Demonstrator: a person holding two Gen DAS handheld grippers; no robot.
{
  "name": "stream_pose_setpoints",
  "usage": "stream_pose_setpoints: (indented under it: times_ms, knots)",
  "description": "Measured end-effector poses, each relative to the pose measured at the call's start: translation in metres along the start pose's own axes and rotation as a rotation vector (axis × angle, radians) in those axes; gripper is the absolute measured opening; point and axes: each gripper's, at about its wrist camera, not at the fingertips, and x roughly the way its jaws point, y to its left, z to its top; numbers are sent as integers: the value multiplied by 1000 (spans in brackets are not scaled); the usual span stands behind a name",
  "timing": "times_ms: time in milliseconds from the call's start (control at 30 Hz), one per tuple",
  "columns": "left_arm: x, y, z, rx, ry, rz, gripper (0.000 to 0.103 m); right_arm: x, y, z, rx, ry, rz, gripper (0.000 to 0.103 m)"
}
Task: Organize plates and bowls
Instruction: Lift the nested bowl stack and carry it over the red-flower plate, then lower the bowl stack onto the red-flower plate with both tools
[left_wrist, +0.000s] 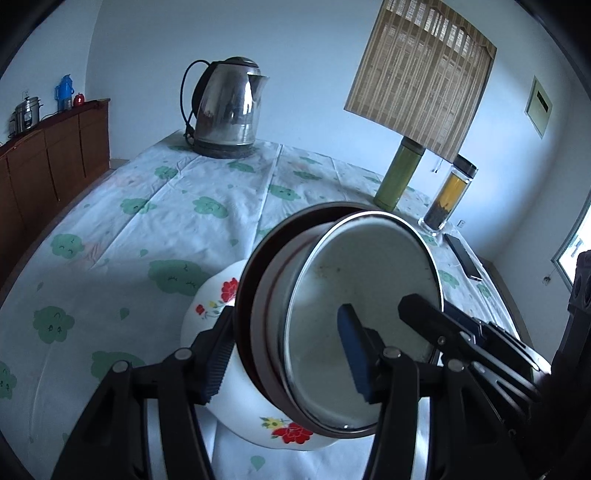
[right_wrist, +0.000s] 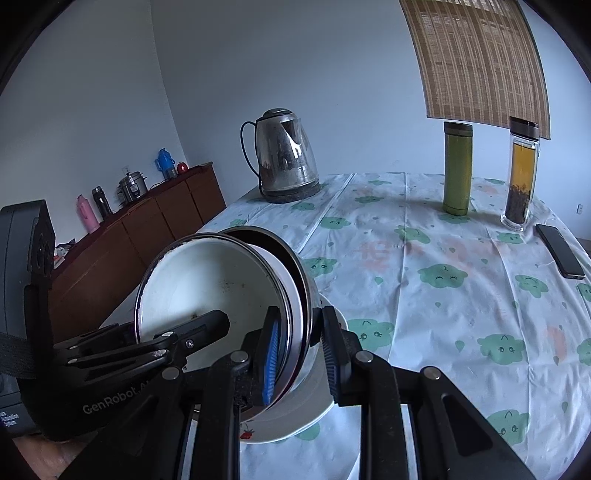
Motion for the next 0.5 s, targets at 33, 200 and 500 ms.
stream_pose_setpoints:
  times_ms: [33,200,500]
  knots:
    - [0,1,0,-3,0,1,54,1,1,0,-1,3,0,24]
    - [-2,5,-1,-4,-3,8,54,4,5,-2,-8,12,4,24]
    - [-2,9,-1,0,5,25,54,11,7,-4,-17,32,7,24]
